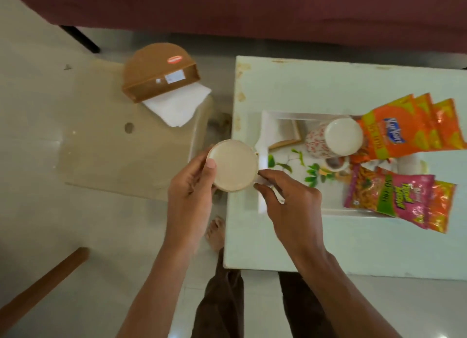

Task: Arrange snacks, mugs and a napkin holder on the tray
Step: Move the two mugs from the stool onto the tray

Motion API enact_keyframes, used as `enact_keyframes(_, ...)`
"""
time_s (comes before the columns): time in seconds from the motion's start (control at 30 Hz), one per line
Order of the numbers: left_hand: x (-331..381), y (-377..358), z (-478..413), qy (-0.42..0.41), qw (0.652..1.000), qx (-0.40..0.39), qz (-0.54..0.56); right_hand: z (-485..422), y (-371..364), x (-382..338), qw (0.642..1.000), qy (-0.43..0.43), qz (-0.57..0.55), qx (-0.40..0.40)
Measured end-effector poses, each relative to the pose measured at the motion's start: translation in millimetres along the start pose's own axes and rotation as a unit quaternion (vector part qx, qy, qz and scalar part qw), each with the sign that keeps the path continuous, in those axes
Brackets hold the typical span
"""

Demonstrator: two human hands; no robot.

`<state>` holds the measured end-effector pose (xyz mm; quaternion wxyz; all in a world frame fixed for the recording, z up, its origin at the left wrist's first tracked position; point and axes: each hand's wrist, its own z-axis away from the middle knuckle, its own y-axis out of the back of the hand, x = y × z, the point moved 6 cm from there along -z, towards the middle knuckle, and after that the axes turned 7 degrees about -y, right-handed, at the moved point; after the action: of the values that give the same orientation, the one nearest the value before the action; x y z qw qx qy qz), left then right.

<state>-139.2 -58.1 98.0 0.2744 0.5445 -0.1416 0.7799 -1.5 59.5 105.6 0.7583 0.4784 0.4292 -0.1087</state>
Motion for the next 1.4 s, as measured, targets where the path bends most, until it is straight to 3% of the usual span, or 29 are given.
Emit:
enact_keyframes(0.27, -35.9, -127.4, 24.4, 0.021, 0.997, -0.075, -0.006, 1.8, 80.5, 96.3, 0.998, -0.047, 0.027, 0.04)
enact_keyframes(0.5, -63.6, -187.4, 33.3, 0.057, 0.992, -0.102, -0.055, 5.3, 101.8, 160.0, 0.996, -0.083, 0.012, 0.035)
enact_keyframes(1.07, -91.4, -212.1, 31.0, 0.068, 0.994, -0.073, -0.053, -5.3, 104.6, 193.0, 0.993, -0.114, 0.03, 0.007)
enact_keyframes(1.4, -74.1, -195.8, 34.3, 0.081, 0.993, -0.082, -0.024, -6.6, 109.9, 187.3, 0.988, -0.138, 0.037, -0.056)
